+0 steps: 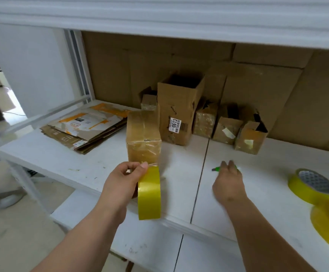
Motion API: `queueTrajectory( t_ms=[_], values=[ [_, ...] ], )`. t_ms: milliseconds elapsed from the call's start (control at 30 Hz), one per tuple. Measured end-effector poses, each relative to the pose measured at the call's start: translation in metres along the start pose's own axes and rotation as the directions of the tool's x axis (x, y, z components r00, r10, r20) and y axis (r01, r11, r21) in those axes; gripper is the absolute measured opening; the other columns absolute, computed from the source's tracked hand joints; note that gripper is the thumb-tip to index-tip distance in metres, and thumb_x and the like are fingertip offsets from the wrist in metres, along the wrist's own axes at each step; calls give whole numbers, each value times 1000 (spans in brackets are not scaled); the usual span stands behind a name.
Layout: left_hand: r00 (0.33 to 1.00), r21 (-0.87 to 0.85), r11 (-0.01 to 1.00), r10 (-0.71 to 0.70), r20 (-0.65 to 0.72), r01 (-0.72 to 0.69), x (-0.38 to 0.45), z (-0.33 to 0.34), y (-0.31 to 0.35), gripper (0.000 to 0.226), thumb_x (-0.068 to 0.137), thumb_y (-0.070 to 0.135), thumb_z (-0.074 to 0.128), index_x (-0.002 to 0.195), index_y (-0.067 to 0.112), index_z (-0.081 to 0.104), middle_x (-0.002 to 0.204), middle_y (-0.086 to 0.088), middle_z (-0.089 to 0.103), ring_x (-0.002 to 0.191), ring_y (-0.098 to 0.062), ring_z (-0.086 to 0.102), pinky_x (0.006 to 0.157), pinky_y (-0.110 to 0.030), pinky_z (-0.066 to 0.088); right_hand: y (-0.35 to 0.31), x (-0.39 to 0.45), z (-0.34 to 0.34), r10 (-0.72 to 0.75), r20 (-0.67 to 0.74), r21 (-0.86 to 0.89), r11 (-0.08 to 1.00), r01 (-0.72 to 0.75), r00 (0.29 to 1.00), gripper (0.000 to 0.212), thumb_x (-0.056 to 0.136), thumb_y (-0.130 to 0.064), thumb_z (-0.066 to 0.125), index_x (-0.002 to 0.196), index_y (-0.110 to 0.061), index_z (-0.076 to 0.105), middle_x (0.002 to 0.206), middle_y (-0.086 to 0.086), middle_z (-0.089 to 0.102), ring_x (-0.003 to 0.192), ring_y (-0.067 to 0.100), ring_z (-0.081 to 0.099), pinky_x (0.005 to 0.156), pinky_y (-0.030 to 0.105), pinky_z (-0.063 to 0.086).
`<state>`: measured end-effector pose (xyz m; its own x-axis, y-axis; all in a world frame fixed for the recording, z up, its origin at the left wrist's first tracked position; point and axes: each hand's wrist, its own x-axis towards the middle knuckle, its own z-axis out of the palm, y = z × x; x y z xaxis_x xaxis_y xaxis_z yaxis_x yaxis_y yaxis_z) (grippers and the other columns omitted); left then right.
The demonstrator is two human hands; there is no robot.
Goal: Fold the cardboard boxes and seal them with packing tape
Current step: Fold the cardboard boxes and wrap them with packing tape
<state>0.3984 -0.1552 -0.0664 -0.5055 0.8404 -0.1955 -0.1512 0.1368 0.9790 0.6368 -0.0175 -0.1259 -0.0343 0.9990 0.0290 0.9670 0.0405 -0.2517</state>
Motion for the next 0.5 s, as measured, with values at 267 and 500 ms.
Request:
queueTrajectory(
  t_ms=[267,500],
  values=[
    [999,40,999,-1,-52,3,-10,3,1,11,91,39,67,99,32,67,101,-5,71,87,-24,70,70,-34,56,-1,16,-3,-52,-18,-294,955,45,998,36,87,-16,41,115,-29,59,104,0,47,107,26,45,78,39,28],
    [998,-41,997,-70,1,70,-15,1,3,17,93,31,66,109,33,63,101,-6,71,81,-25,70,68,-35,55,-33,-10,-16,-172,15,15,985,172,985,17,100,-31,39,106,-27,55,86,-6,52,92,22,55,78,35,33]
  ],
)
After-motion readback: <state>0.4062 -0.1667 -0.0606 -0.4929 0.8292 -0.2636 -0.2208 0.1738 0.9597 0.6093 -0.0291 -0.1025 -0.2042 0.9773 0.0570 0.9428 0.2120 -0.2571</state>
